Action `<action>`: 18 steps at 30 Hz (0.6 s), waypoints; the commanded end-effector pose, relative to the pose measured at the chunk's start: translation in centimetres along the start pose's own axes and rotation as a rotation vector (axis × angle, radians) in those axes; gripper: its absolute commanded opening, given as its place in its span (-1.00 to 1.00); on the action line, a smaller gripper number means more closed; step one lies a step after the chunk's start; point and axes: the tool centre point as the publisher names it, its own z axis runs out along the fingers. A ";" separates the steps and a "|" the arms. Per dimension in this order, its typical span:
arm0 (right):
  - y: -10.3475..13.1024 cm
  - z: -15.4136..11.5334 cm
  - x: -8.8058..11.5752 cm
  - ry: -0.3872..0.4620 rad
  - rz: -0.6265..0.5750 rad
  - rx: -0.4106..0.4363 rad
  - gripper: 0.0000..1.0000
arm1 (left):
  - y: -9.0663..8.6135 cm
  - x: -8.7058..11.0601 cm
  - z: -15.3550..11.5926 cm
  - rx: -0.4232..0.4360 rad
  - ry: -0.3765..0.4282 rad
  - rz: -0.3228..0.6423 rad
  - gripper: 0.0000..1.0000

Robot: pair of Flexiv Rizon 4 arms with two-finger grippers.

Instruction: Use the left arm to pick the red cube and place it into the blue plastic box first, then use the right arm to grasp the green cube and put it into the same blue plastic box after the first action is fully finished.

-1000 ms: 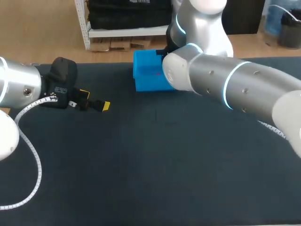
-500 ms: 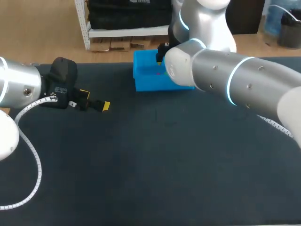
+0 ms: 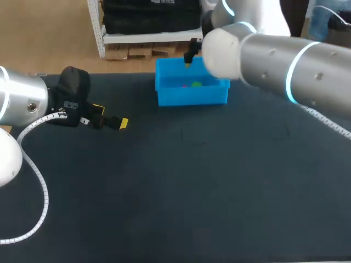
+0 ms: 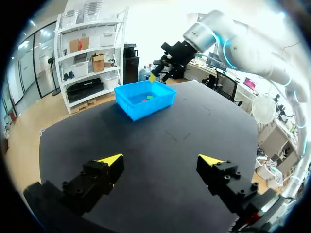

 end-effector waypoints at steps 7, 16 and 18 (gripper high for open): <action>-0.6 -8.3 9.8 -0.022 -0.057 -0.066 1.00 | 0.2 0.2 -0.1 0.007 -0.009 0.002 1.00; -1.1 -11.3 14.4 -0.040 -0.056 -0.083 1.00 | 0.2 0.2 -0.1 0.007 -0.009 0.002 1.00; -1.0 -11.6 15.3 -0.046 -0.062 -0.095 1.00 | 0.2 0.2 -0.1 0.007 -0.009 0.002 1.00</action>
